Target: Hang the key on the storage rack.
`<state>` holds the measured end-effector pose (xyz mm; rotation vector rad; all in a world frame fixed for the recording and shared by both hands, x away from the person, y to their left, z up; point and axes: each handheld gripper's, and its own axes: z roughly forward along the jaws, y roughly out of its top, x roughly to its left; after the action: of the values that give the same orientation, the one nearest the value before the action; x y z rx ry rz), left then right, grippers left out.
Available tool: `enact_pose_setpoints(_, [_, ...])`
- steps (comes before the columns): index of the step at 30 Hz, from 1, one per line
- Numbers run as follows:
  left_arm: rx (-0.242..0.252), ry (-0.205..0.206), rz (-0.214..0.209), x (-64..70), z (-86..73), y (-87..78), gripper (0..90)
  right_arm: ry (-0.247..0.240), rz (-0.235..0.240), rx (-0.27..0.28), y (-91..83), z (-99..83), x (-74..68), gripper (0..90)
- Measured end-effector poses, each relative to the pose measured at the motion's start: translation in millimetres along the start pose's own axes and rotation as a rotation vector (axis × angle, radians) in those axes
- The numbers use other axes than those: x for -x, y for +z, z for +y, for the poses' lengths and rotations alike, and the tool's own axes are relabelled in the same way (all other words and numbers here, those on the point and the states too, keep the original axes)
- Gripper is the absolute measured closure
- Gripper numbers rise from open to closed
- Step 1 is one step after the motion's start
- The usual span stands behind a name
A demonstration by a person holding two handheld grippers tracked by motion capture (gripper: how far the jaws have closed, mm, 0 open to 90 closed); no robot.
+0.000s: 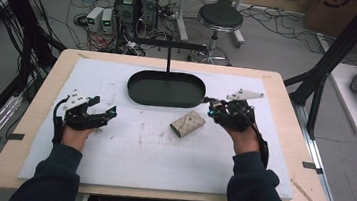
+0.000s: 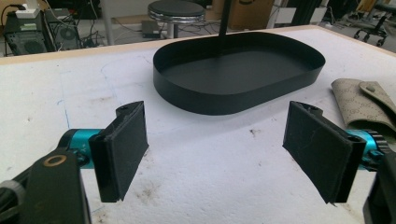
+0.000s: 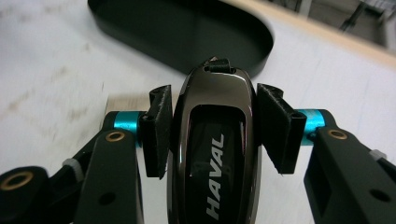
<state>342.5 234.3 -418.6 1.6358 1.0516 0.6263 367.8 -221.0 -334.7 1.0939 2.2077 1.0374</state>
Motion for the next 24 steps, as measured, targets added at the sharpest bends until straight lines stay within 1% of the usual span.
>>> enact_pose_setpoints(1, [0.002, 0.001, -0.001, -0.2, -0.1, 0.1, 21.6, -0.003, -0.005, 0.01, 2.5, 7.0, 2.2, 49.7])
enact_pose_setpoints(2, [0.002, 0.0, -0.002, -0.2, -0.1, 0.2, 21.6, -0.003, -0.005, 0.01, 2.5, 7.0, 2.2, 49.7])
enact_pose_setpoints(3, [0.001, 0.001, -0.002, -0.3, -0.2, 0.2, 21.6, -0.002, -0.007, 0.015, 5.4, 13.8, 4.5, 49.7])
enact_pose_setpoints(4, [0.0, 0.0, -0.003, -0.3, -0.2, 0.3, 21.6, 0.009, 0.005, 0.034, 11.0, 26.7, 9.4, 49.7])
enact_pose_setpoints(5, [0.0, 0.002, -0.003, -0.5, -0.2, 0.5, 21.6, 0.009, 0.005, 0.034, 11.0, 26.7, 9.4, 49.7])
enact_pose_setpoints(6, [0.0, 0.002, -0.004, -0.7, -0.3, 0.5, 21.6, 0.026, 0.02, 0.055, 16.0, 38.8, 14.2, 49.7])
enact_pose_setpoints(7, [-0.001, 0.002, -0.004, -1.0, -0.4, 0.7, 21.6, 0.026, 0.02, 0.055, 16.0, 38.8, 14.2, 49.7])
enact_pose_setpoints(8, [-0.004, 0.001, -0.002, -1.0, -0.5, 0.7, 21.6, 0.027, 0.022, 0.061, 18.5, 45.1, 16.2, 49.7])
enact_pose_setpoints(9, [-0.004, 0.0, -0.002, -1.1, -0.5, 0.8, 21.6, 0.035, 0.024, 0.079, 23.2, 57.1, 20.1, 49.6])
enact_pose_setpoints(10, [-0.003, -0.001, -0.003, -1.2, -0.6, 0.7, 21.6, 0.035, 0.024, 0.079, 23.2, 57.1, 20.1, 49.6])
enact_pose_setpoints(11, [-0.003, 0.0, -0.003, -1.3, -0.5, 0.7, 21.7, 0.037, 0.024, 0.092, 27.6, 68.6, 23.4, 49.7])
enact_pose_setpoints(12, [-0.002, -0.001, -0.005, -1.4, -0.5, 0.7, 21.7, 0.043, 0.026, 0.098, 29.6, 74.0, 24.9, 49.7])
enact_pose_setpoints(13, [-0.002, 0.0, -0.005, -1.4, -0.6, 0.7, 21.7, 0.043, 0.026, 0.098, 29.6, 74.0, 24.9, 49.7])
enact_pose_setpoints(14, [-0.002, -0.001, -0.005, -1.4, -0.6, 0.7, 21.7, 0.041, 0.017, 0.11, 32.7, 84.6, 26.9, 49.7])
enact_pose_setpoints(15, [-0.002, 0.0, -0.004, -1.4, -0.6, 0.8, 21.7, 0.041, 0.017, 0.11, 32.7, 84.6, 26.9, 49.7])
enact_pose_setpoints(17, [-0.002, -0.001, -0.005, -1.3, -0.7, 1.0, 21.7, 0.046, 0.009, 0.111, 35.7, 94.5, 29.6, 49.6])
enact_pose_setpoints(18, [-0.002, -0.001, -0.006, -1.3, -0.7, 1.0, 21.7, 0.043, -0.001, 0.111, 37.4, 99.1, 30.9, 49.6])
enact_pose_setpoints(19, [-0.002, 0.001, -0.005, -1.4, -0.6, 0.9, 21.7, 0.051, -0.015, 0.106, 41.3, 106.6, 34.1, 49.7])
enact_pose_setpoints(20, [-0.001, -0.001, -0.006, -1.3, -0.7, 1.0, 21.7, 0.051, -0.015, 0.106, 41.3, 106.6, 34.1, 49.7])
enact_pose_setpoints(21, [-0.002, 0.001, -0.006, -1.6, -0.6, 0.8, 21.7, 0.049, -0.03, 0.097, 45.5, 112.3, 36.9, 49.6])
enact_pose_setpoints(24, [0.002, -0.004, -0.007, -1.7, -0.7, 0.9, 21.7, 0.055, -0.041, 0.096, 49.9, 117.4, 40.5, 49.6])
